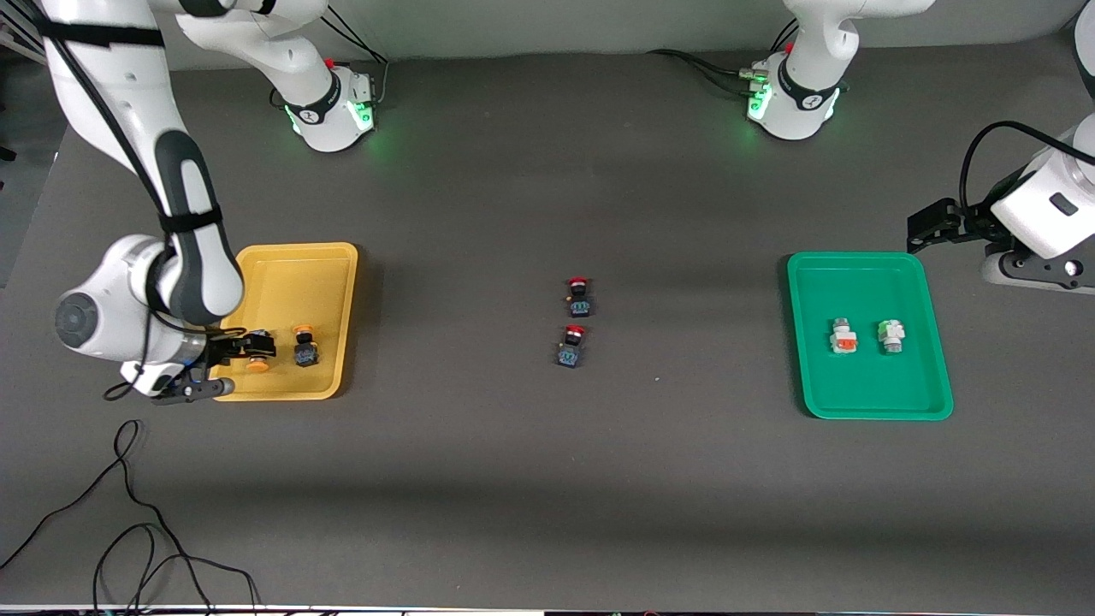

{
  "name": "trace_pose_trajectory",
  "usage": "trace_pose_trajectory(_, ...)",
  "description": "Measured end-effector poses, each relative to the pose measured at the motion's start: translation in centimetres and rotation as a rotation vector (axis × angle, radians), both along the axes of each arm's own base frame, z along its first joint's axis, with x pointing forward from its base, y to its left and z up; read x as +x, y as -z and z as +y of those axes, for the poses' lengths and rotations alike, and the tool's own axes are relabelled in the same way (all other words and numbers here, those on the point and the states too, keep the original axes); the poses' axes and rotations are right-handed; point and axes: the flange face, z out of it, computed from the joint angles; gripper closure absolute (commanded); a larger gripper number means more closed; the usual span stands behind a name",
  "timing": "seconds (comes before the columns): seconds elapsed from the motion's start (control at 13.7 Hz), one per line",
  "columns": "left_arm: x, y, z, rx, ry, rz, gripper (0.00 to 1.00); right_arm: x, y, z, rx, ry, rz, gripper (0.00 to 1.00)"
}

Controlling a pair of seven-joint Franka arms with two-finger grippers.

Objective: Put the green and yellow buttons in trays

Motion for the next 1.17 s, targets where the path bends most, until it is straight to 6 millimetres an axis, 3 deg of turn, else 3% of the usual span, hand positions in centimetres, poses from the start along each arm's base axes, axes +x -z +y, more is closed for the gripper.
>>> trace_pose_trajectory(0.44, -0.1, 0.1, 0.1, 0.001, -0.002, 0.012, 0.0, -2.7, -15.1, -4.7, 0.083, 0.062, -0.034, 0.01)
trace_pose_trajectory(0.66, -0.1, 0.0, 0.3, 0.001, -0.005, 0.01, 0.0, -3.7, -23.7, -4.7, 0.043, 0.095, 0.013, 0.01)
trace_pose_trajectory(0.8, -0.1, -0.1, 0.3, 0.001, -0.005, 0.009, 0.0, -4.3, -28.3, -4.8, 0.0, 0.109, 0.036, 0.01)
trace_pose_trajectory(0.95, -0.1, -0.1, 0.3, 0.001, -0.005, 0.009, 0.0, -4.8, -31.2, -4.6, -0.021, 0.138, 0.054, 0.01)
trace_pose_trajectory(1.17, -0.1, -0.1, 0.3, 0.001, -0.005, 0.009, 0.0, -5.5, -33.4, -3.9, -0.03, 0.204, 0.089, 0.01)
